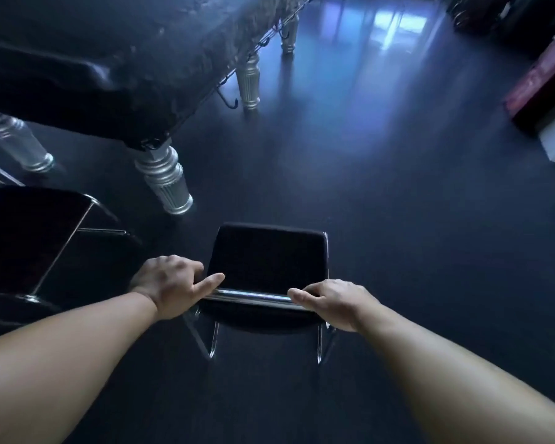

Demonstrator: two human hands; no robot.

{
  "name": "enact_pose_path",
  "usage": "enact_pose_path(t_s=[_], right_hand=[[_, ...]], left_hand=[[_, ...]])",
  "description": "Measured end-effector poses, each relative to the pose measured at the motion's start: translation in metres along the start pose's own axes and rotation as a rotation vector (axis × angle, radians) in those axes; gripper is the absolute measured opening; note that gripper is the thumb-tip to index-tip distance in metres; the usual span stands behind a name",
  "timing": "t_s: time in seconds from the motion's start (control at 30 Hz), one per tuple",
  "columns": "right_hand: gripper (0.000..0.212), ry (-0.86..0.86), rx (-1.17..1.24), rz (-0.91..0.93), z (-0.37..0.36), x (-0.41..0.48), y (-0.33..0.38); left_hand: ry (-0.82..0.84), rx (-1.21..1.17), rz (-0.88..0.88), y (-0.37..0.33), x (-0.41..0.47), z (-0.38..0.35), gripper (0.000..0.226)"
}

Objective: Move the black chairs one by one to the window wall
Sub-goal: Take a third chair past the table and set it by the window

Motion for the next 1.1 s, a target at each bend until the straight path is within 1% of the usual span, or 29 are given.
enact_pose_path(t_s=[0.13,0.27,0.37,0.57,0.77,0.93,1.03,1.1], right_hand=[[0.079,-0.050,0.060,-0.062,-0.025,-0.006,0.022],[0.082,-0.182,0.033,-0.139,-0.030,-0.008,0.026],[0.074,-0.241,0.013,-0.186,-0.024,-0.005,0.024],[0.063,-0.337,-0.008,-0.200,-0.018,0.001,0.031],[0.062,-0.409,0.012,-0.195,-0.005,0.017,0.040],[0.061,-0.416,0.039,-0.194,0.014,0.033,0.044],[0.060,-0.442,0.035,-0.189,0.028,0.047,0.043],[0.060,-0.468,0.028,-0.184,0.039,0.058,0.040]], left_hand=[[-0.001,0.068,-0.087,0.023,0.000,0.000,0.072],[-0.018,0.068,-0.128,0.030,0.005,-0.004,0.079],[-0.030,0.074,-0.150,0.029,0.013,-0.006,0.076],[-0.065,0.104,-0.187,0.036,0.031,0.002,0.074],[-0.121,0.112,-0.216,0.046,0.062,0.012,0.085],[-0.102,0.119,-0.234,0.049,0.091,0.028,0.074],[-0.132,0.137,-0.241,0.051,0.116,0.036,0.077],[-0.141,0.144,-0.233,0.050,0.132,0.041,0.075]])
Point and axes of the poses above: each hand's wrist, its own x-axis towards the middle knuckle, its own z-axis out of the back of the hand, y = z × x, the point moved 2 cm from there along x, towards the middle knuckle, and after that the axes turned 8 degrees about y, right-handed, at the moved point
